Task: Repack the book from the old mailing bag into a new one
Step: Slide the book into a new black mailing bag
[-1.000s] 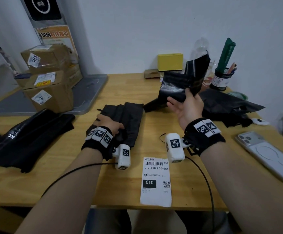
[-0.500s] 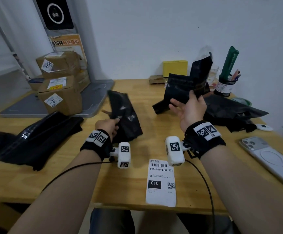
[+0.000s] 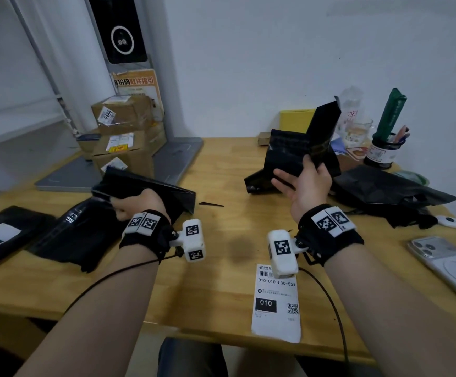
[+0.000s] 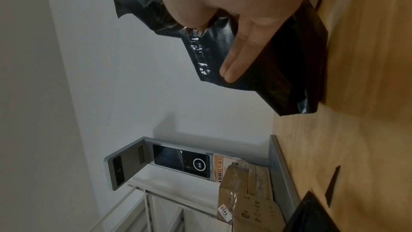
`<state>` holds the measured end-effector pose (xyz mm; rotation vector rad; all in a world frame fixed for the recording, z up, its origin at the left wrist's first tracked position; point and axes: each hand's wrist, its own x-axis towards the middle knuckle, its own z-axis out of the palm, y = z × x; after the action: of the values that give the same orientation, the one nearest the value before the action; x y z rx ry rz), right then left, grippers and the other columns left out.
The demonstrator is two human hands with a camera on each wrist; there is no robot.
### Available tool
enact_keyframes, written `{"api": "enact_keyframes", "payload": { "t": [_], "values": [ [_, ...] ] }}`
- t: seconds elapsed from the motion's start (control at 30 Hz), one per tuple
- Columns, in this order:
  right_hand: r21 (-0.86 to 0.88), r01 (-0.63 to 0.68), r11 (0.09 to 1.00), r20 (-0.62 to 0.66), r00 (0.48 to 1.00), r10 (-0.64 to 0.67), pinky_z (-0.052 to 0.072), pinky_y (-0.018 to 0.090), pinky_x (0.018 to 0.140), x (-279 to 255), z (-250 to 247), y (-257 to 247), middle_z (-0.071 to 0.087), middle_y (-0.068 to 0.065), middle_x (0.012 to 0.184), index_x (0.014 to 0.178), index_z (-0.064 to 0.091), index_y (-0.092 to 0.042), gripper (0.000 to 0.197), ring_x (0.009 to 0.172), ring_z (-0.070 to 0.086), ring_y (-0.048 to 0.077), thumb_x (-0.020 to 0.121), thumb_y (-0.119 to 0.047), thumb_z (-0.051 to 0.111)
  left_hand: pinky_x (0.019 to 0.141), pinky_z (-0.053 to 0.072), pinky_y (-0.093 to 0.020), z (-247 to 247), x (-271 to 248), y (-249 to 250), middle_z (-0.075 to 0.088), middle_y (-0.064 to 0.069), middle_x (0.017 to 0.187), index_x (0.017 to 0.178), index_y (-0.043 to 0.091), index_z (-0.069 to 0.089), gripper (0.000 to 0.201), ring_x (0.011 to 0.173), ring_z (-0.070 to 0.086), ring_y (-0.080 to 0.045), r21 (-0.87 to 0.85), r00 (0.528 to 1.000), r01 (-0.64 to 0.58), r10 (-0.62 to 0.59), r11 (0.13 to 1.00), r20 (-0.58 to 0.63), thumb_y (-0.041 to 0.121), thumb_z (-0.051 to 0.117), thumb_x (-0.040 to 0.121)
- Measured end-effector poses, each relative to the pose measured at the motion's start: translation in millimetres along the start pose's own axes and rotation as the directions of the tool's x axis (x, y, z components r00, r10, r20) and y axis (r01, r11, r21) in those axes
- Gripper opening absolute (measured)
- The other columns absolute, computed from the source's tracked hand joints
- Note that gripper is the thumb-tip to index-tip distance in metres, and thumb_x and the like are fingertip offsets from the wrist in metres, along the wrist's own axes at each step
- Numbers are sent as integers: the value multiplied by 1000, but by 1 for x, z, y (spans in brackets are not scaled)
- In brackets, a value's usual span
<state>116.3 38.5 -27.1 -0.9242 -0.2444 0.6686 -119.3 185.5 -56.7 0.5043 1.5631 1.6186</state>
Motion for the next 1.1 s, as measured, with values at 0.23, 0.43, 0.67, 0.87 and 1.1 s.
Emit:
{"api": "enact_keyframes", "payload": {
  "t": [0.23,0.43,0.67,0.87,1.1],
  "values": [
    [-29,-33,999,95,995,35,63,40,63,-10,-2,-21,61,11,131,140,52,-22,34,85,77,35,106,-26,52,91,51,-28,10,-64,22,39,-2,144,135,19,54,48,105,60,-19,-77,912,-222,234,972,336,5,58,89],
    [-182,-102,978,219,965,141,62,37,58,-34,-5,-57,66,12,108,130,51,-13,26,69,75,28,106,-23,52,76,54,-30,11,-135,46,67,5,118,128,26,60,46,103,65,-13,51,430,-328,101,943,897,36,74,86],
    [-326,-31,945,377,912,160,61,35,58,-69,-15,-85,70,11,117,127,58,-15,24,69,73,28,103,-15,56,58,51,-21,9,-182,79,71,5,81,89,24,72,2,67,66,-3,-103,325,-625,377,774,867,22,70,89],
    [-263,-58,963,370,916,156,63,42,61,-80,-13,-98,60,18,127,134,42,-13,43,69,73,34,97,-5,64,60,63,-41,0,-189,111,71,-1,93,96,21,70,9,89,69,-20,-74,326,-689,401,721,856,27,65,92],
    [-339,69,938,418,905,84,36,23,39,-75,2,-112,52,4,71,121,54,-20,26,41,35,13,97,-11,62,82,53,-30,-3,-191,139,72,2,88,91,22,72,15,90,68,-19,-126,162,-873,524,471,836,23,58,96]
  ]
}}
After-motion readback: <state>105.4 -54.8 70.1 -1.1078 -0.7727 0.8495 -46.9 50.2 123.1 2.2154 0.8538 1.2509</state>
